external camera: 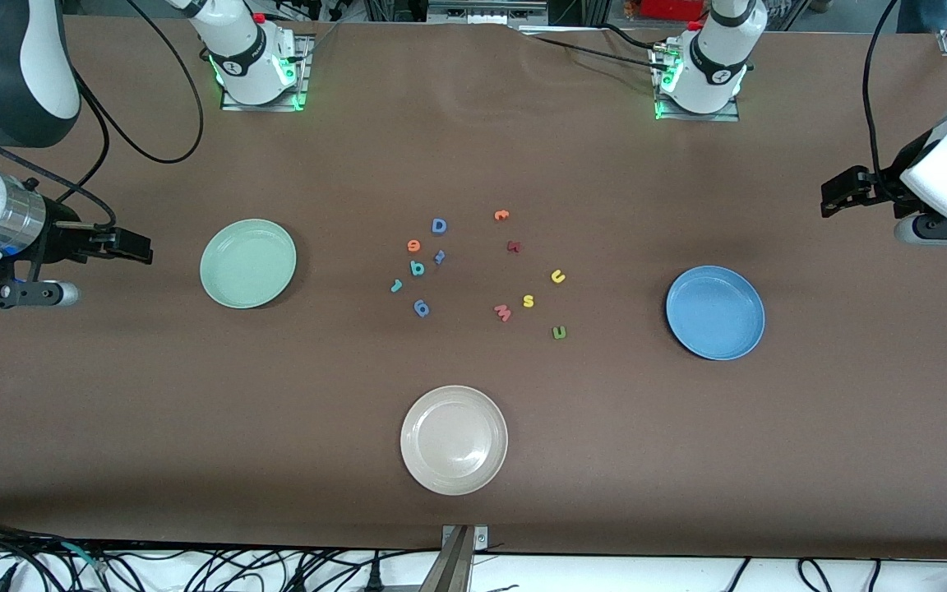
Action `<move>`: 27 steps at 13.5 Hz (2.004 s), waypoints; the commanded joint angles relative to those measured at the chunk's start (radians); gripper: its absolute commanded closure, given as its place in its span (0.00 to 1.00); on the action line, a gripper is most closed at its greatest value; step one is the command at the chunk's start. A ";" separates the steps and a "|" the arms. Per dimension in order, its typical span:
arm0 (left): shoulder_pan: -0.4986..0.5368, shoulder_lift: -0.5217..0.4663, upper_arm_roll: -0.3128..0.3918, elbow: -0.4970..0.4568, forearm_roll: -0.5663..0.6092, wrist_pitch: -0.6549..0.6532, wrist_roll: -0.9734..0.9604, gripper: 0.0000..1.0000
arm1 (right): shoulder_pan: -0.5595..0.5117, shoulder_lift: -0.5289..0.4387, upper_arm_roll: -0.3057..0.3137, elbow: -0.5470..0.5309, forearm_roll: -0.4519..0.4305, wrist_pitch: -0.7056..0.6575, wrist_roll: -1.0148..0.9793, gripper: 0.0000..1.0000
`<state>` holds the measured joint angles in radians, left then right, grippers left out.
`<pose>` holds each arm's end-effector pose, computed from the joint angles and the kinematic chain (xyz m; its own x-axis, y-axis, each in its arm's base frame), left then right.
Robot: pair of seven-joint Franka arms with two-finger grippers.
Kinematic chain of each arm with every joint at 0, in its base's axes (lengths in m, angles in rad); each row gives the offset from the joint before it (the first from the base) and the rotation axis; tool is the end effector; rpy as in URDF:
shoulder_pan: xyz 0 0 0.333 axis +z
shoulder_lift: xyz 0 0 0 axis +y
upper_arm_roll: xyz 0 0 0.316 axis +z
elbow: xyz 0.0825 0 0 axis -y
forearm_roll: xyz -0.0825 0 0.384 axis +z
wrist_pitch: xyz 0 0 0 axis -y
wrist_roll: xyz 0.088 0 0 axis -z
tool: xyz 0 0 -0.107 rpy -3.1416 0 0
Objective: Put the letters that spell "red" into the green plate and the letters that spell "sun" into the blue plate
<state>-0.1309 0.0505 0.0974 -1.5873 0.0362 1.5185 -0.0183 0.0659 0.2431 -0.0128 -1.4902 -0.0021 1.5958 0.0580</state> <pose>0.5614 -0.0161 0.5845 0.9929 -0.0126 -0.1180 -0.0178 -0.9989 -0.0432 0.6200 0.0335 0.5211 0.9906 -0.0054 -0.1365 -0.0036 -0.9999 0.0131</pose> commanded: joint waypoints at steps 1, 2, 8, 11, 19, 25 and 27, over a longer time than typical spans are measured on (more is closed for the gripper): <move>0.007 0.019 -0.004 0.033 -0.005 0.000 0.021 0.00 | -0.005 -0.013 0.004 -0.012 -0.013 -0.005 0.000 0.01; 0.007 0.019 -0.004 0.032 -0.005 0.000 0.021 0.00 | -0.005 -0.015 0.004 -0.013 -0.013 -0.007 0.003 0.01; 0.004 0.019 -0.004 0.030 -0.012 0.000 0.020 0.00 | 0.023 -0.010 0.007 -0.021 -0.012 -0.033 0.170 0.01; 0.005 0.020 -0.004 0.030 -0.012 0.000 0.020 0.00 | 0.110 0.021 0.007 -0.025 -0.004 -0.031 0.310 0.01; 0.001 0.031 -0.004 0.032 -0.013 0.003 0.009 0.00 | 0.334 0.172 0.008 -0.028 0.060 0.065 0.869 0.01; -0.012 0.046 -0.005 0.033 -0.028 0.003 0.006 0.00 | 0.399 0.248 0.014 -0.145 0.103 0.286 0.964 0.01; -0.027 0.083 -0.007 0.036 -0.041 0.012 0.003 0.00 | 0.403 0.248 0.016 -0.211 0.139 0.380 0.964 0.01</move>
<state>-0.1428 0.0866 0.0897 -1.5872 0.0195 1.5298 -0.0184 0.4628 0.5156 0.0043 -1.6259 0.1006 1.9006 1.0112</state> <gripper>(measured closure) 0.000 0.009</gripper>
